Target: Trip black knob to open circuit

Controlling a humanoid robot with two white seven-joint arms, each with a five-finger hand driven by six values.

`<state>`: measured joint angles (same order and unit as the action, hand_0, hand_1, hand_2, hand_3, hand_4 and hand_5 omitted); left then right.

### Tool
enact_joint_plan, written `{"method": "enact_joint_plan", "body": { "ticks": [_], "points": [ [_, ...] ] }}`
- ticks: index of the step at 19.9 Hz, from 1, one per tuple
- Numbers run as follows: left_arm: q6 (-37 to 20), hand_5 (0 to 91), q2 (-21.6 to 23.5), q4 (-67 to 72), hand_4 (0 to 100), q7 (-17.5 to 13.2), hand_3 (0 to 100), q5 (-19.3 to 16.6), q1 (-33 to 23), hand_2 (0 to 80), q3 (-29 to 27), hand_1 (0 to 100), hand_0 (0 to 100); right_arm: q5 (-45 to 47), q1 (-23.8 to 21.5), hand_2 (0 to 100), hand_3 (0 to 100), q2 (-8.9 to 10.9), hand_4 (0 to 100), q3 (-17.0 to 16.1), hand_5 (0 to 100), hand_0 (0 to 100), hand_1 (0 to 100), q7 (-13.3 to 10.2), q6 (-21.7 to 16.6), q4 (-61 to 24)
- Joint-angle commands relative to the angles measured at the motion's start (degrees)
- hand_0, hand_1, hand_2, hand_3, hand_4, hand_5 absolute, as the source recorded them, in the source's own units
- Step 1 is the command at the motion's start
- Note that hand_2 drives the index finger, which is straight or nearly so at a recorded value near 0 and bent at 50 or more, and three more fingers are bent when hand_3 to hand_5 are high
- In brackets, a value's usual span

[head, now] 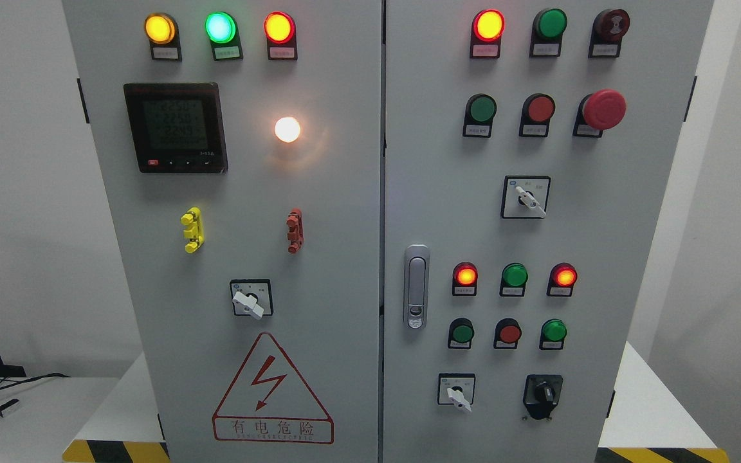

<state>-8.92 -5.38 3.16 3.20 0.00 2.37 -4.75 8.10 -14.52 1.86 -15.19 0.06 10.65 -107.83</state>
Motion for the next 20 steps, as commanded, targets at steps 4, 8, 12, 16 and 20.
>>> {"method": "enact_joint_plan", "body": {
  "ticks": [4,8,12,16,20],
  "points": [
    [0.0,0.0,0.0,0.0,0,0.0,0,-1.8,0.0,0.0,0.0,39,12,0.0,8.7,48,82,0.86,75,-0.6,78,24,58,-0.1,1.4,0.1],
    [0.0,0.0,-0.1,0.0,0,0.0,0,-1.8,0.0,0.0,0.0,39,12,0.0,10.0,54,86,0.86,77,-0.3,80,25,58,-0.1,2.1,1.2],
    [0.0,0.0,0.0,0.0,0,0.0,0,-1.8,0.0,0.0,0.0,39,12,-0.2,11.1,60,88,0.86,78,0.4,81,25,58,-0.1,2.3,2.8],
    [0.0,0.0,0.0,0.0,0,0.0,0,-1.8,0.0,0.0,0.0,39,12,-0.3,14.4,63,90,0.86,81,1.0,85,27,55,-0.4,4.6,5.2],
    [0.0,0.0,-0.1,0.0,0,0.0,0,-1.8,0.0,0.0,0.0,39,12,-0.4,15.7,63,100,0.86,93,2.4,88,27,55,-0.6,5.0,5.8]
  ]
}}
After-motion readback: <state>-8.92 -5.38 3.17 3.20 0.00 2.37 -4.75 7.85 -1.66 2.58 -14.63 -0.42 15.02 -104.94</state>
